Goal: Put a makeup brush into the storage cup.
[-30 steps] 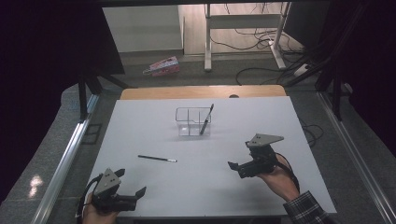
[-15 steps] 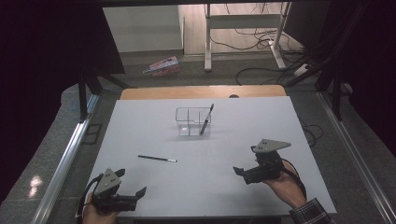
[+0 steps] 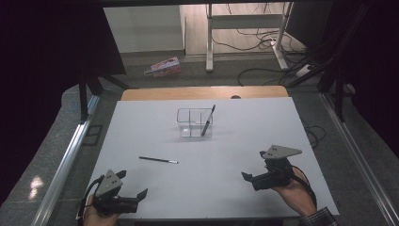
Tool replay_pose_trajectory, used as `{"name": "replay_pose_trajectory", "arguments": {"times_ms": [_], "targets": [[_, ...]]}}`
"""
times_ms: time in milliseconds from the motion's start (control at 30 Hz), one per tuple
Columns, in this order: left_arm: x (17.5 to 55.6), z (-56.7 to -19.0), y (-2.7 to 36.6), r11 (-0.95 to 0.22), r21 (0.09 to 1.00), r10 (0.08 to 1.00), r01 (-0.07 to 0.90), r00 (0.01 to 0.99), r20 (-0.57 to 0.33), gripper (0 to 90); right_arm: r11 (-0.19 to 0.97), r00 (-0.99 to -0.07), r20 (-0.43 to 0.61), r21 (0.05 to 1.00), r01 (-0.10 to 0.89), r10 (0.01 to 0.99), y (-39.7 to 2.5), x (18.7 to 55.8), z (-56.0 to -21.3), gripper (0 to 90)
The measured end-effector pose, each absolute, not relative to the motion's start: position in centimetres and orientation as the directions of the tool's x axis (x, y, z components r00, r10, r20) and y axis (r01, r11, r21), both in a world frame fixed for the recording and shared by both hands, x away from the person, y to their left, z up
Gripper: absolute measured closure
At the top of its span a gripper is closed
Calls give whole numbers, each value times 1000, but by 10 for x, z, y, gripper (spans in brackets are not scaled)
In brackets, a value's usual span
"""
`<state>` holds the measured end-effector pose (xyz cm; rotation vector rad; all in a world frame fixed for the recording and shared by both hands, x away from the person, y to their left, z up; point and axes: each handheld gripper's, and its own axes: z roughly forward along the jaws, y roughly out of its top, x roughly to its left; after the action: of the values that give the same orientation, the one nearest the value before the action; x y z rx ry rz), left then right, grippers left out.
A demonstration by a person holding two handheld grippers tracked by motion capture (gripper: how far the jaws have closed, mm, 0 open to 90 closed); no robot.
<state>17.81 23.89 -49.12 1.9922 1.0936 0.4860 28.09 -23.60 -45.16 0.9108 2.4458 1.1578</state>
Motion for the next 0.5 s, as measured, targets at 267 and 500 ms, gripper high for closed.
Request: {"name": "replay_pose_trajectory", "arguments": {"times_ms": [267, 500], "targets": [[178, -491, 239, -314, 790, 832, 526, 554, -38, 20, 460, -739, 9, 778, 429, 674, -249, 274, -452, 0], [178, -491, 238, -314, 790, 832, 527, 554, -38, 20, 444, -721, 13, 780, 441, 693, -261, 267, -454, 0]]}}
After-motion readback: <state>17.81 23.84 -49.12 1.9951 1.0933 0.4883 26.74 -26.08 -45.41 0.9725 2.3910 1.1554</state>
